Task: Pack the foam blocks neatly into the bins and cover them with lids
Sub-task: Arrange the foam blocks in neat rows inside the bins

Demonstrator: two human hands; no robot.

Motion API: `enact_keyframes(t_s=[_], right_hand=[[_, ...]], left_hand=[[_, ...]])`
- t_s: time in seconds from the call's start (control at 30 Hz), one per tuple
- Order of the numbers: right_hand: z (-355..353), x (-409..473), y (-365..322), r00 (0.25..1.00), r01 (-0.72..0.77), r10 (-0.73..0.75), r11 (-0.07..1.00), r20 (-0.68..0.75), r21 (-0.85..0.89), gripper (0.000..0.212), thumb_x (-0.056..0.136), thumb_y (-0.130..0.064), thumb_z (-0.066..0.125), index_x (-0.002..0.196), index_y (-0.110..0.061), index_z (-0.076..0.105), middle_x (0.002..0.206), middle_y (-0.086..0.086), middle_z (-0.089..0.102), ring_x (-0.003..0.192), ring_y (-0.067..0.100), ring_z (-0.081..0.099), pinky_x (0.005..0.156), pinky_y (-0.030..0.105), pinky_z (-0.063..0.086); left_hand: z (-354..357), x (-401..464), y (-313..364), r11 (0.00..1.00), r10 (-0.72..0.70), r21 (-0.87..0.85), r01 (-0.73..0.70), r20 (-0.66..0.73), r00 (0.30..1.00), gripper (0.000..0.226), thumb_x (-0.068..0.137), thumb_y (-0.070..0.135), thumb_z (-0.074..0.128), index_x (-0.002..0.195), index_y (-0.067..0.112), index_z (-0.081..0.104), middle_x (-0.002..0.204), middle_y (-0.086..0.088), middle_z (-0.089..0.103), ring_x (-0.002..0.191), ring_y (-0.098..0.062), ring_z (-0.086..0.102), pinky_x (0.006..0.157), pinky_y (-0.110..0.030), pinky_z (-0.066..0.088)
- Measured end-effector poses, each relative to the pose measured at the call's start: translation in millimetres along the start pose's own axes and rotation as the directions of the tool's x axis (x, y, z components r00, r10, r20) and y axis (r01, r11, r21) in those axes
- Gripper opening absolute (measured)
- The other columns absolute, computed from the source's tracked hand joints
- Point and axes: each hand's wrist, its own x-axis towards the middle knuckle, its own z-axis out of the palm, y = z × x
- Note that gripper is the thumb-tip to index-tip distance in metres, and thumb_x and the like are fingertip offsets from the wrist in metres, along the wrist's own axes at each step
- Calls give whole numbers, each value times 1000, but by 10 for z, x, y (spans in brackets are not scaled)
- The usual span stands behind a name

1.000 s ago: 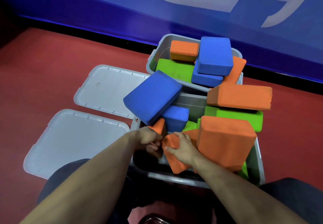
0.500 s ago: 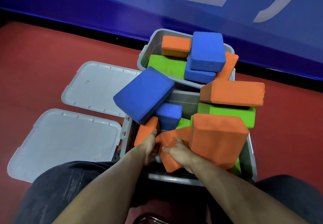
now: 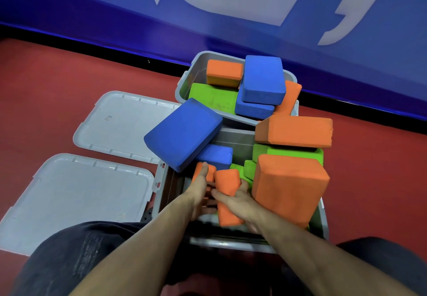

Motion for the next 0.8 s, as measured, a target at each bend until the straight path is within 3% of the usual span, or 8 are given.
enact_keyframes(t_s=[0.07,0.23,0.3,0.37,0.43,0.5,0.6,0.8], right_hand=[[-33,-16,-19,999,20,-20,1000,-26,-2,115,70,-67,78,148,-15,13,136,1,49,118,16,55,104,33,46],[-37,-22,-48,999,6,-14,986,-49,-166,110,86,-47,76,152,-2,0,143,16,48,123,24,52,104,30,39],[-22,-26,-70,998,-16,4,976,-55,-217,109,91,-44,71,155,-2,-7,153,21,37,137,30,44,113,33,34],[-24,-38,-111,999,-27,15,969,-48,-244,109,95,-43,67,156,-1,-12,161,23,23,146,32,32,118,32,26],[-34,-30,-136,999,-38,29,968,-38,-249,109,96,-44,65,156,-1,-16,164,23,17,150,32,26,120,33,22],[-42,-20,-136,998,-55,52,967,-19,-247,108,97,-44,64,156,-1,-16,164,23,19,149,31,28,120,33,23],[-57,-11,-105,998,-57,61,965,6,-257,108,96,-45,64,156,-1,-14,162,22,25,147,30,32,119,33,27],[-42,33,-58,997,-54,66,970,42,-238,110,95,-46,65,157,-4,-16,161,17,32,144,27,38,118,34,31]], left_hand=[[8,-31,34,998,52,27,-52,-5,999,75,94,76,28,110,14,66,111,-13,67,96,-25,64,82,-37,55],[-37,-79,23,995,68,75,-70,33,997,66,99,67,28,117,16,67,117,-11,65,109,-29,63,102,-45,50],[-90,-50,8,995,59,77,-62,45,997,57,102,59,34,115,15,68,119,-13,68,111,-30,65,91,-40,53],[-141,-3,-42,969,184,181,-169,-72,980,39,103,42,46,102,12,70,108,-12,72,101,-27,66,79,-37,51],[-247,84,-95,807,465,529,-262,-296,834,23,100,33,55,97,13,66,95,-3,69,99,-27,64,79,-34,47],[-352,147,-159,651,645,717,-250,-347,681,30,95,36,61,115,14,62,113,-8,61,109,-29,60,90,-35,45],[-422,278,-228,613,584,773,-163,-303,753,63,87,41,72,136,9,50,133,-15,52,121,-33,55,103,-42,44],[-400,415,-205,761,415,640,-107,-353,839,90,71,51,85,138,10,41,131,-8,60,118,-32,61,89,-39,52]])
